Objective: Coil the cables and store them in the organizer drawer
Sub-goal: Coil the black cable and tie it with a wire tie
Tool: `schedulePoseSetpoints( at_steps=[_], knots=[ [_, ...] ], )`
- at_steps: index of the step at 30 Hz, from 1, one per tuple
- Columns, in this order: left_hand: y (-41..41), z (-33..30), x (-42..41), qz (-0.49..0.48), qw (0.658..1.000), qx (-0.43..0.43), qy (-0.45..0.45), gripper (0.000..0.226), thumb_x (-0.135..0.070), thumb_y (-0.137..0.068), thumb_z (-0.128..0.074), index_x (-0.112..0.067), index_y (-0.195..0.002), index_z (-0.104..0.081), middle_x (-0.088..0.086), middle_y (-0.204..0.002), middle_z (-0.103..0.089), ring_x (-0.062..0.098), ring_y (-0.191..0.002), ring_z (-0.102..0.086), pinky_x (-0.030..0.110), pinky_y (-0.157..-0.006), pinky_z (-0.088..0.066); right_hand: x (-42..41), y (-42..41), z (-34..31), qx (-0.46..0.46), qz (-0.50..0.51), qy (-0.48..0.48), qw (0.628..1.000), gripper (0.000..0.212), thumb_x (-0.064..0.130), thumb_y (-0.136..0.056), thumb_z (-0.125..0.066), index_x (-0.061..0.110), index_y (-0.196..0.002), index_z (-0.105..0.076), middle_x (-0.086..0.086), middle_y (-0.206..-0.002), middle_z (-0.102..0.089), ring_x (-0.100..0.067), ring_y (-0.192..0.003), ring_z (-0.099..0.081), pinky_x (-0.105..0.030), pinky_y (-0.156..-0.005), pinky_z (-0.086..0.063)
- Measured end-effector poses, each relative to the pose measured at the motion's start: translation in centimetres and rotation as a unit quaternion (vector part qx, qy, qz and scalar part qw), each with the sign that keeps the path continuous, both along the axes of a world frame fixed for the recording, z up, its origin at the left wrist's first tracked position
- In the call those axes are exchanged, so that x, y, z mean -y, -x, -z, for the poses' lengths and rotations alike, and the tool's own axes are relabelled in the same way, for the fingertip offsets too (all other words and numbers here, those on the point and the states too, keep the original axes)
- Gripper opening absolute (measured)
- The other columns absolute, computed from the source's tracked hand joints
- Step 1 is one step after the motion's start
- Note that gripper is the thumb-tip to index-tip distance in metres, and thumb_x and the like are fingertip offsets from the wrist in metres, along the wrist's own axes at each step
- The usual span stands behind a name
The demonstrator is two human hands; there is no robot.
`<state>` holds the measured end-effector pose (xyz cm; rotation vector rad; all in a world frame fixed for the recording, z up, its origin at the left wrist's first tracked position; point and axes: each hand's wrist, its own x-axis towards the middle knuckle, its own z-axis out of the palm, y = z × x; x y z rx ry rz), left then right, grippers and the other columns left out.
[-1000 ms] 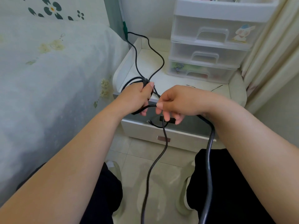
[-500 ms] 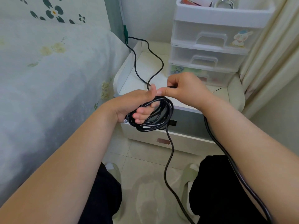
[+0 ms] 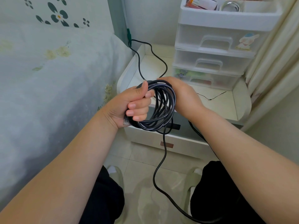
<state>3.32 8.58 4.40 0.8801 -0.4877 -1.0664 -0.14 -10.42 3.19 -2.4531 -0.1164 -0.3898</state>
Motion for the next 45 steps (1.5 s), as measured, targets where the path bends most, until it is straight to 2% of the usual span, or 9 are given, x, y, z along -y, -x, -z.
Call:
schedulePoseSetpoints(
  at_steps=[4,8,17,21,24,30,35,40,45],
  knots=[
    [0.1,-0.3,0.1,-0.005,0.998,-0.043,0.042,0.030,-0.041,-0.088,-0.055,-0.015,-0.074,-0.054,-0.011,-0.037,-0.043,0.000,-0.028,-0.039,0.017,-0.032,-0.033,-0.8,0.2,0.4,-0.041,0.050,0.013,0.998,0.031,0.015,-0.093,-0.043,0.027,-0.121,-0.046,-0.004,-0.096,-0.065,-0.029,-0.087,-0.060,-0.041,-0.077,-0.049],
    [0.2,-0.8,0.2,-0.114,0.989,-0.084,0.051,0.041,-0.044,-0.099,-0.033,-0.015,-0.073,-0.048,-0.010,-0.035,-0.037,0.002,-0.025,-0.035,0.016,-0.031,-0.030,-2.3,-0.2,1.4,-0.077,0.098,0.179,0.976,0.032,0.009,-0.089,-0.043,0.010,-0.121,-0.041,-0.009,-0.085,-0.061,-0.035,-0.074,-0.057,-0.039,-0.063,-0.048],
    [-0.5,-1.0,0.6,-0.349,0.906,-0.222,0.089,0.043,-0.040,-0.100,-0.043,-0.014,-0.065,-0.044,-0.010,-0.037,-0.032,0.003,-0.027,-0.030,0.016,-0.032,-0.028,-4.6,0.2,3.2,-0.124,0.068,0.165,0.976,0.019,0.015,-0.097,-0.037,0.008,-0.115,-0.039,-0.005,-0.069,-0.048,-0.033,-0.065,-0.051,-0.034,-0.055,-0.033],
    [-1.7,-1.2,-0.4,-0.447,0.847,-0.259,0.126,0.047,-0.036,-0.100,-0.045,-0.018,-0.057,-0.039,-0.010,-0.038,-0.031,0.005,-0.030,-0.030,0.017,-0.034,-0.030,-4.5,1.1,3.3,-0.169,0.047,0.188,0.966,0.022,0.030,-0.101,-0.034,0.009,-0.106,-0.039,-0.005,-0.074,-0.052,-0.028,-0.060,-0.047,-0.034,-0.054,-0.034],
    [-2.6,-1.1,-1.5,-0.534,0.794,-0.265,0.121,0.054,-0.032,-0.099,-0.048,-0.019,-0.048,-0.038,-0.008,-0.040,-0.032,0.008,-0.033,-0.031,0.019,-0.038,-0.032,-5.0,1.9,3.1,-0.180,0.037,0.253,0.950,0.018,0.013,-0.097,-0.040,0.007,-0.114,-0.041,-0.010,-0.094,-0.058,-0.028,-0.065,-0.046,-0.031,-0.050,-0.029],
    [-3.2,-1.0,-2.2,-0.646,0.727,-0.233,0.032,0.054,-0.043,-0.097,-0.047,-0.018,-0.052,-0.033,-0.005,-0.039,-0.035,0.014,-0.035,-0.036,0.019,-0.044,-0.040,-7.2,4.3,1.3,-0.165,-0.013,0.313,0.935,0.055,-0.011,-0.075,-0.049,0.006,-0.127,-0.042,-0.013,-0.119,-0.046,-0.023,-0.059,-0.042,-0.028,-0.042,-0.026],
    [-3.1,-0.7,-1.1,-0.638,0.754,-0.122,-0.102,0.053,-0.052,-0.094,-0.047,-0.015,-0.057,-0.037,-0.002,-0.044,-0.036,0.014,-0.038,-0.037,0.019,-0.040,-0.038,-7.9,5.1,-0.3,-0.104,-0.028,0.349,0.931,0.047,-0.008,-0.076,-0.050,0.009,-0.120,-0.047,-0.008,-0.108,-0.047,-0.017,-0.051,-0.023,-0.029,-0.043,-0.017],
    [-2.4,-0.8,-0.3,-0.562,0.800,-0.008,-0.213,0.052,-0.057,-0.091,-0.049,-0.016,-0.059,-0.038,-0.005,-0.040,-0.034,0.012,-0.032,-0.034,0.024,-0.044,-0.036,-6.8,4.0,-0.3,-0.013,-0.079,0.326,0.942,0.026,0.004,-0.088,-0.051,0.013,-0.113,-0.057,-0.006,-0.110,-0.050,-0.027,-0.081,-0.052,-0.032,-0.052,-0.033],
    [-1.6,-0.8,0.2,-0.425,0.840,0.145,-0.304,0.049,-0.053,-0.090,-0.056,-0.015,-0.062,-0.042,-0.005,-0.039,-0.039,0.014,-0.035,-0.038,0.027,-0.049,-0.039,-5.2,3.0,-0.9,0.115,-0.141,0.281,0.942,0.036,0.025,-0.088,-0.034,0.011,-0.090,-0.067,-0.008,-0.087,-0.059,-0.029,-0.069,-0.055,-0.030,-0.056,-0.033]
  ],
)
